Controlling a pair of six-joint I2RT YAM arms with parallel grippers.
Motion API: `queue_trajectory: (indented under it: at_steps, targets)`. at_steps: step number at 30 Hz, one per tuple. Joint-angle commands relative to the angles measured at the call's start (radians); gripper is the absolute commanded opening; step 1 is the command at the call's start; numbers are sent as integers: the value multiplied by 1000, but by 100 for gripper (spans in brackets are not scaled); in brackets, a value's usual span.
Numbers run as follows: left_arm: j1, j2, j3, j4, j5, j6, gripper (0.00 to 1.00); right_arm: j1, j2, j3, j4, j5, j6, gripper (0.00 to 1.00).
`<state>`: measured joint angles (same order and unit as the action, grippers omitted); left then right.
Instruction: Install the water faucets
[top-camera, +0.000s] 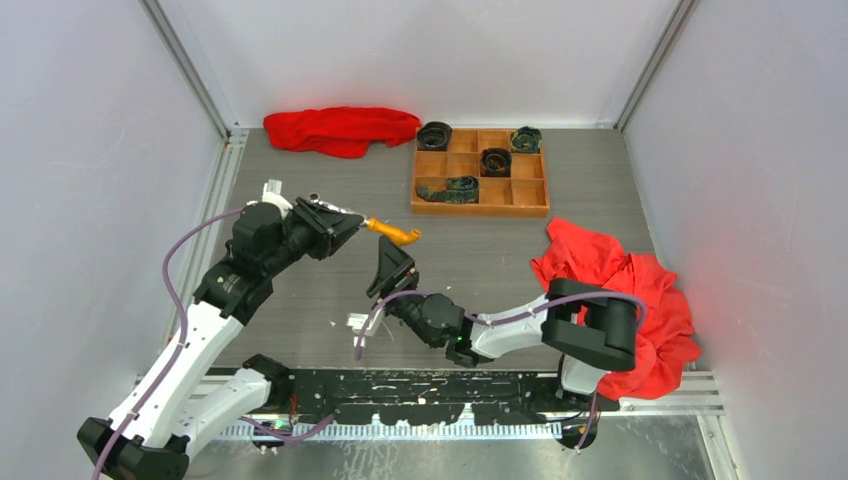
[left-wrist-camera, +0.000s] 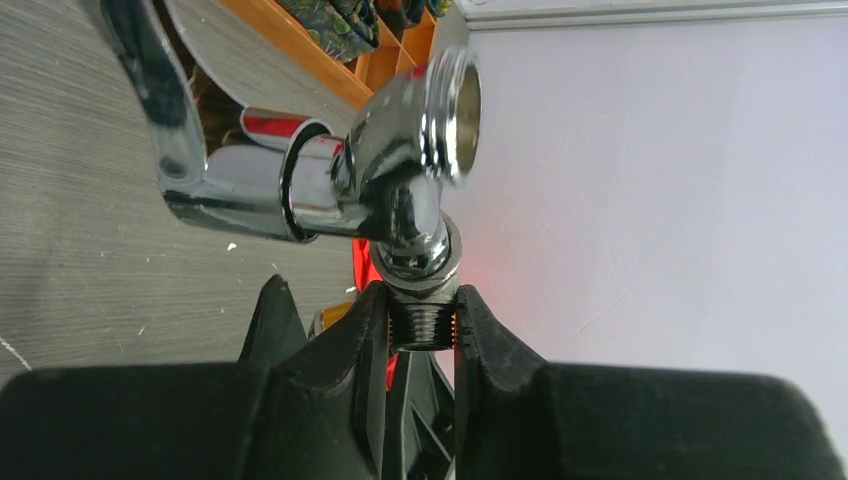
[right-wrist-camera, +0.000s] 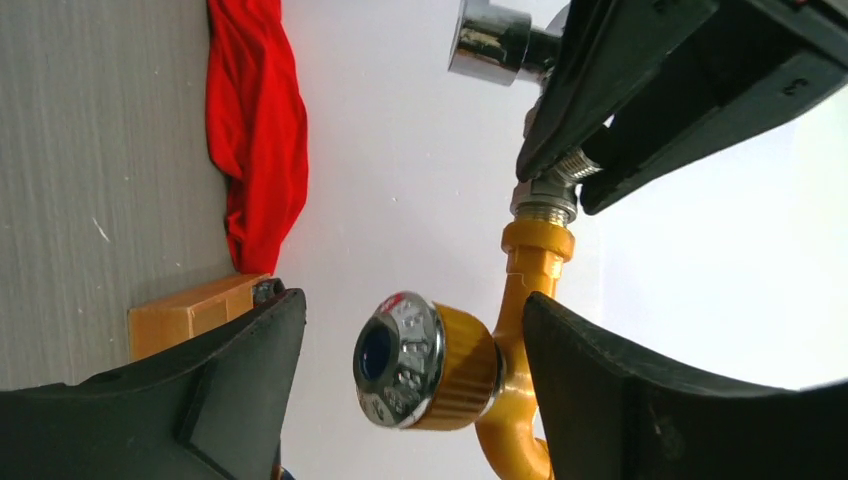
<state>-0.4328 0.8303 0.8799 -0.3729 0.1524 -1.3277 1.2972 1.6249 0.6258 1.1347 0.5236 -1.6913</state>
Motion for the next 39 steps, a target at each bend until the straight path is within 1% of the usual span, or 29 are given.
queue_trajectory:
  at_steps: [1,3,5,6,8,10,14,20,22,24,26,28,31,33,35,37,39]
  targets:
    - [-3,-32,21,83,20,1,0,-20,30,62,245,39,-80,77]
    - [-2,-35,22,81,18,3,0,-20,29,63,262,45,-69,72]
    - [-3,-35,21,79,16,4,0,-20,38,66,309,58,-77,72]
    - [-3,-34,19,81,17,3,0,-22,45,65,334,61,-92,75]
    - [-2,-32,18,85,19,2,0,-26,62,64,373,68,-113,84]
    - [-3,-30,19,86,18,2,0,-33,80,56,396,71,-122,87]
    - [-2,-30,20,84,16,2,0,-49,109,51,442,81,-121,88]
    - [-3,-24,20,85,18,3,0,-79,160,69,513,83,-133,85]
    - [-3,-23,21,85,18,4,0,-79,172,59,547,62,-136,75]
    - [-3,-23,20,85,17,4,0,-76,170,49,557,48,-128,61]
    - [-3,-24,19,86,16,4,0,-74,157,42,556,46,-106,51]
    - [-2,-22,18,85,17,4,0,-68,136,32,547,42,-78,45]
    - [-3,-13,16,93,19,4,0,-55,85,22,478,46,-11,34]
    - [-3,-6,18,98,22,4,0,-45,24,10,381,41,69,32]
    - [-3,1,18,104,23,3,0,-35,-54,10,199,38,207,30]
    - [-2,8,19,108,23,2,0,-33,-148,19,-2,13,379,29]
    - [-1,11,20,110,23,2,0,-34,-250,41,-219,-55,562,28]
